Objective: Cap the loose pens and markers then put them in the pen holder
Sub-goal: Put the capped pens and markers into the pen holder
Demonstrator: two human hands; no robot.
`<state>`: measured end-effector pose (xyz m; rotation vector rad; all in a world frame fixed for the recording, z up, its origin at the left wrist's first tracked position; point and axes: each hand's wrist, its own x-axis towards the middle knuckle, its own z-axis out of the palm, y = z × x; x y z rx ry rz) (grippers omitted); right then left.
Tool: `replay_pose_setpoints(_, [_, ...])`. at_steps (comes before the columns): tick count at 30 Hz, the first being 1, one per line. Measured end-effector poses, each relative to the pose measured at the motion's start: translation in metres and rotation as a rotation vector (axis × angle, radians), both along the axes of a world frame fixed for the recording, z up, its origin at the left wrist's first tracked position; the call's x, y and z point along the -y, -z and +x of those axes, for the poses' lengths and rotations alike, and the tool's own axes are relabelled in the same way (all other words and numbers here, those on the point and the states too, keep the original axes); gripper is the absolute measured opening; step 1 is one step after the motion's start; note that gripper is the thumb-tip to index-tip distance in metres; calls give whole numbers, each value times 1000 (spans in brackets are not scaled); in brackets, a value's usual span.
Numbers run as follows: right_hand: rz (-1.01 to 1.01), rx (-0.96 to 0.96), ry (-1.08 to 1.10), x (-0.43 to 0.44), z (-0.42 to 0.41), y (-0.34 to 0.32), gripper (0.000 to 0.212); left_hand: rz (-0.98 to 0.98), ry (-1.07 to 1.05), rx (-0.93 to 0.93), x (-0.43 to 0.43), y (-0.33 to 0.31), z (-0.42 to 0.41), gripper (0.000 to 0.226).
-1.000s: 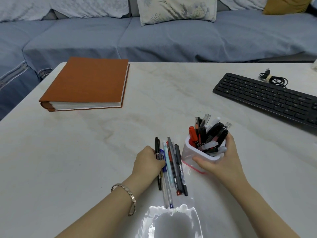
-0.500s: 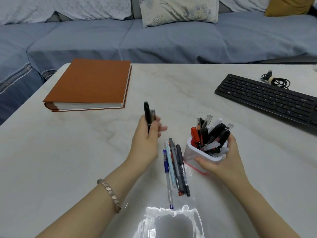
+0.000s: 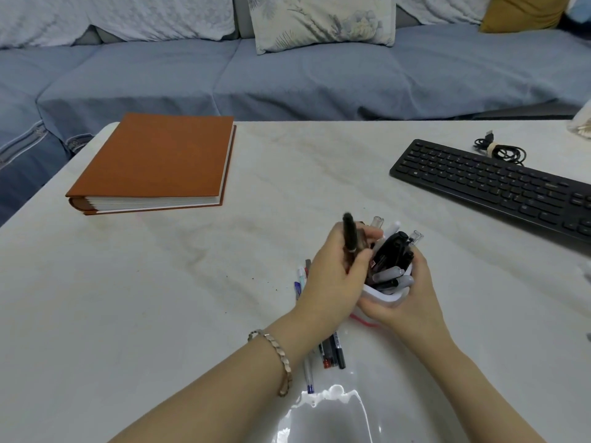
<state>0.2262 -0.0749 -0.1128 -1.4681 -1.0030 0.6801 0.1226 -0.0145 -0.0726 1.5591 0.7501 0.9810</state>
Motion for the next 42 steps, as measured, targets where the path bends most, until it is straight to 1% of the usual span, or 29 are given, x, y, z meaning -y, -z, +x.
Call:
replay_pose_setpoints(2, [-13,10,-4,3,-1,-2,56,119,-15,-48,-1,1,-3,61])
replay_pose_setpoints(3, [-18,22,-6,4,-2,-5,58,184,-7,-68,-1,2,-4,68])
replay_pose_setpoints(4, [-16,23,-5,4,-2,-6,58,262,8,-91,-1,5,-5,69])
replay_pose_setpoints(6, [-6,24,-7,4,-3,-8,57,409,17,-126,1,11,-5,61])
replay_pose_setpoints(8, [7,44,-9,3,-5,-11,53,498,-5,-131,2,17,-4,56])
replay_pose_setpoints(10, [16,35,-12,3,-4,-10,54,577,-60,-181,-2,21,-5,56])
replay_pose_setpoints(12, [17,41,-25,4,-4,-11,58,570,-114,-274,-7,22,-9,60])
replay_pose_setpoints(15, [8,48,-17,5,-5,-13,64,608,-32,-319,-8,29,-19,53])
replay_pose_setpoints(17, [3,53,-14,5,-5,-13,64,651,-1,-398,-5,33,-22,46])
replay_pose_setpoints(20, [-2,31,-18,1,-3,-10,61,589,44,-551,-7,20,-12,49])
replay_pose_setpoints(21, [-5,18,-13,0,-2,-7,59,543,95,-562,-9,14,-8,48])
replay_pose_setpoints(23, [-20,20,-15,-1,-1,-4,64,390,186,-483,-14,4,-5,47])
replay_pose_setpoints(24, [-31,26,-18,0,-1,-2,69,320,166,-417,-15,3,-7,46])
replay_pose_setpoints(25, [-46,29,-12,1,0,0,74,271,87,-374,-15,4,-12,44])
replay_pose_setpoints(26, [-63,33,-7,2,0,3,77,232,-34,-381,-15,9,-19,43])
replay_pose_setpoints(27, [-78,42,1,2,1,6,80,189,-156,-443,-14,16,-28,44])
replay_pose_setpoints(28, [-89,52,10,3,3,9,82,130,-239,-561,-12,24,-37,47])
replay_pose_setpoints(29, [-92,65,15,3,4,12,84,64,-265,-710,-9,31,-46,51])
replay_pose_setpoints(30, [-96,75,16,3,5,14,86,11,-244,-854,-6,39,-52,56])
replay_pose_setpoints(31, [-100,78,10,3,5,13,88,-15,-210,-955,-2,46,-58,58])
replay_pose_setpoints(32, [-102,68,3,3,4,12,89,-24,-185,-999,1,52,-61,56])
replay_pose_setpoints(35, [-80,21,-9,3,3,10,85,-39,-165,-964,4,57,-63,38])
replay_pose_setpoints(37, [-77,27,-5,3,2,9,79,-66,-160,-957,2,56,-62,31])
replay_pose_setpoints(40, [-83,75,17,3,1,6,75,-110,-150,-986,-4,55,-60,26])
replay_pose_setpoints(42, [-84,92,16,3,0,2,75,-82,-142,-1053,-8,55,-59,20])
